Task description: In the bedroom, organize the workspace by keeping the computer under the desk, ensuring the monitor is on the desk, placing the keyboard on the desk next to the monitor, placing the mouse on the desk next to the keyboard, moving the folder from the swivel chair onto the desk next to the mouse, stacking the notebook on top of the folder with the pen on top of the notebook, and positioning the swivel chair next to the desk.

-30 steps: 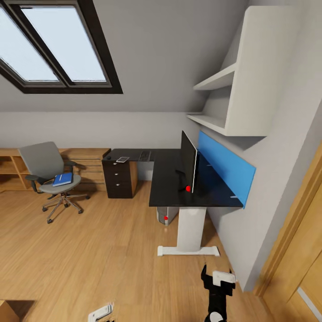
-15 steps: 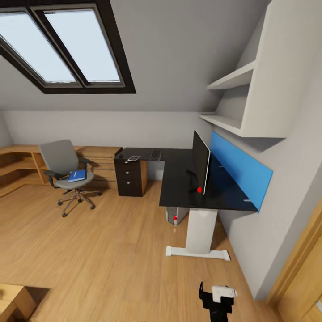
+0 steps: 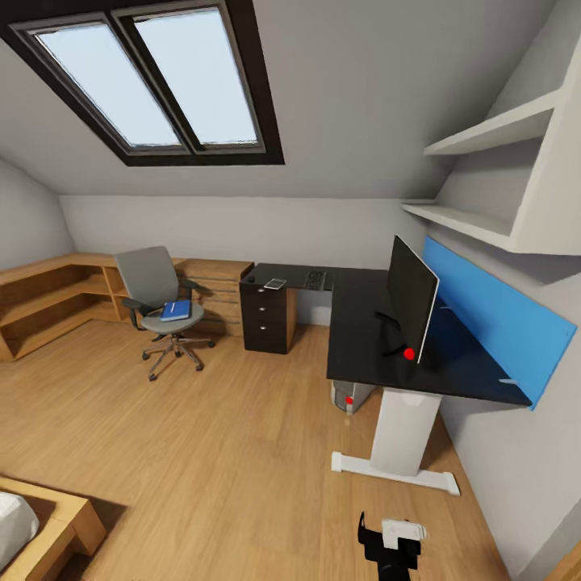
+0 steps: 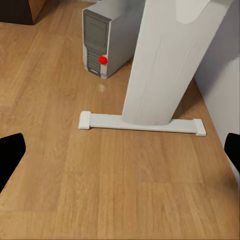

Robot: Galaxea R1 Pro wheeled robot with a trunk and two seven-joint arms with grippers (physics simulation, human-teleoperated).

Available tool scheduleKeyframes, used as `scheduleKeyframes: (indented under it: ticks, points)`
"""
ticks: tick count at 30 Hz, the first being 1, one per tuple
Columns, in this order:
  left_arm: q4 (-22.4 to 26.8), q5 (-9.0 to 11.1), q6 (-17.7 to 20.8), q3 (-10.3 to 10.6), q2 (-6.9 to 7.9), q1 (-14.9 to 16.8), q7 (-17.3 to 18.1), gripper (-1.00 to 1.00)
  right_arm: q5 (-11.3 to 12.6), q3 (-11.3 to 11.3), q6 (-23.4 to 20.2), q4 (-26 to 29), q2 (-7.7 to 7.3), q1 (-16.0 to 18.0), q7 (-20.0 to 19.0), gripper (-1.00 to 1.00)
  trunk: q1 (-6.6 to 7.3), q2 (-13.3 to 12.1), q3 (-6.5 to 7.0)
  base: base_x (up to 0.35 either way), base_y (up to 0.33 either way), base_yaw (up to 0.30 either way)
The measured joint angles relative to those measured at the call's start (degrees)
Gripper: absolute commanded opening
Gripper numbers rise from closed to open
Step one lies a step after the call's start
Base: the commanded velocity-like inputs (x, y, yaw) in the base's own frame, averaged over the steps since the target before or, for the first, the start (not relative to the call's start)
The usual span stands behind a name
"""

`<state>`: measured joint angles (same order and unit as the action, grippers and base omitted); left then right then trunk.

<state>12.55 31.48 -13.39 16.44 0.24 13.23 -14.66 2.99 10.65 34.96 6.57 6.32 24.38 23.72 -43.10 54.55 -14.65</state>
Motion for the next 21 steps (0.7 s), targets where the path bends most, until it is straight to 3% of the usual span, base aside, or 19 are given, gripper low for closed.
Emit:
scheduleKeyframes:
  ticks: [7, 8, 12, 21]
  points:
    - [-0.01, 0.1, -0.01, -0.05, 0.0, 0.0, 0.0, 1.0, -0.28, 0.08, 0.06, -0.34, 0.0, 0.0, -0.96, 1.0, 0.0, 0.0, -0.43, 0.246, 0.226, 0.139]
    - [-0.03, 0.13, 0.01, -0.05, -0.04, 0.0, 0.02, 1.0, -0.46, 0.15, 0.07, -1.32, -0.06, -0.01, -3.38, 1.0, 0.0, 0.01, -0.44, 0.259, 0.227, 0.018]
    - [-0.01, 0.13, 0.02, -0.05, -0.08, 0.0, 0.03, 1.0, -0.58, 0.2, 0.08, -2.17, -0.09, -0.01, -6.4, 1.0, 0.0, 0.01, -0.46, 0.262, 0.227, 0.007]
    - [-0.04, 0.27, 0.07, -0.06, -0.08, 0.0, 0.03, 1.0, -0.71, 0.46, 0.16, -2.35, 0.35, -0.01, -7.19, 1.0, 0.0, 0.01, -0.46, 0.263, 0.233, 0.001]
